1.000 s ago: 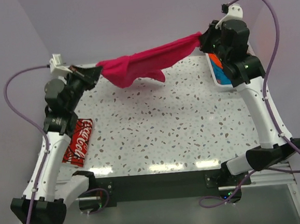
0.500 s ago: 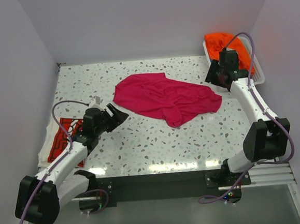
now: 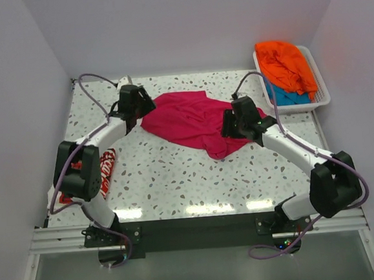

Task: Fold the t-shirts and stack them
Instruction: Flatten the tshirt out

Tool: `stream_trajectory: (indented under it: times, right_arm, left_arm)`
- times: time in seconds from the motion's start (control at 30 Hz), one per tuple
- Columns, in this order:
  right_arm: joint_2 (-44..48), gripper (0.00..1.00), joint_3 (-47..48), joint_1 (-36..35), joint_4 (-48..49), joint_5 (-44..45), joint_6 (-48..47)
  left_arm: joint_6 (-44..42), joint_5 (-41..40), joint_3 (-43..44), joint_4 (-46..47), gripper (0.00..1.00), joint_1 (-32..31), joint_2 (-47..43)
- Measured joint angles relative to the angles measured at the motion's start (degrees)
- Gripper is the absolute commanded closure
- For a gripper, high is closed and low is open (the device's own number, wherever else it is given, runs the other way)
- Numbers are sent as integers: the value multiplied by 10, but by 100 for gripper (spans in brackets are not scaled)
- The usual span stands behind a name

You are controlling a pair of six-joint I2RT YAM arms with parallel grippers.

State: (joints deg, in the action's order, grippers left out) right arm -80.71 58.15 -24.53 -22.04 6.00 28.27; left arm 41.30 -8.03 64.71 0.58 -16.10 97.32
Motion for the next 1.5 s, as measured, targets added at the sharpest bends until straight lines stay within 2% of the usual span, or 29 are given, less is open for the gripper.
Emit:
stream_trajectory:
  times: [0.23,0.37,0.47,0.57,0.63,0.7,0.73,0.77,0.87,0.93,1.03,1.27,1.43,1.5]
  right_arm:
    - [-39,46,-35,-52,17,17,13]
    - [-59,46,-43,-72,32,23,13]
    - [-71,49,-48,-76,38,29,14]
    - [-80,53,-57,-77,41,39,14]
    - [-82,62,-63,-77,41,46,13]
    - [-82,72,-67,-77,41,52,13]
    - [-82,80,-68,-77,41,54,14]
    - [-82,85,-69,-77,41,55,13]
    - [-82,100,-70,-77,40,62,14]
    - [-82,100,-69,-77,40,66,13]
    - [-82,100,-69,-77,36,70,12]
    - [-73,100,-66,-43,18,80,-2]
    - [-34,100,-42,18,-11,82,-21]
    - [-16,100,-28,32,-18,85,-26]
  left_arm:
    - [-62,-23,145,-81,28,2,149]
    - [-82,-28,165,-112,29,-3,187]
    - [-91,-31,166,-129,33,-9,200]
    - [-95,-31,166,-136,45,-16,208]
    - [-96,-30,164,-135,54,-18,208]
    - [-95,-29,164,-134,68,-19,208]
    - [-97,-29,164,-135,73,-19,208]
    - [-99,-29,164,-134,83,-19,208]
    - [-103,-28,164,-135,96,-19,208]
    - [-105,-28,164,-135,100,-19,208]
    - [-105,-27,164,-135,100,-19,208]
    - [-88,-28,117,-134,100,-1,144]
    - [-41,-28,22,-110,100,24,17]
    - [-11,-26,-44,-85,100,28,-53]
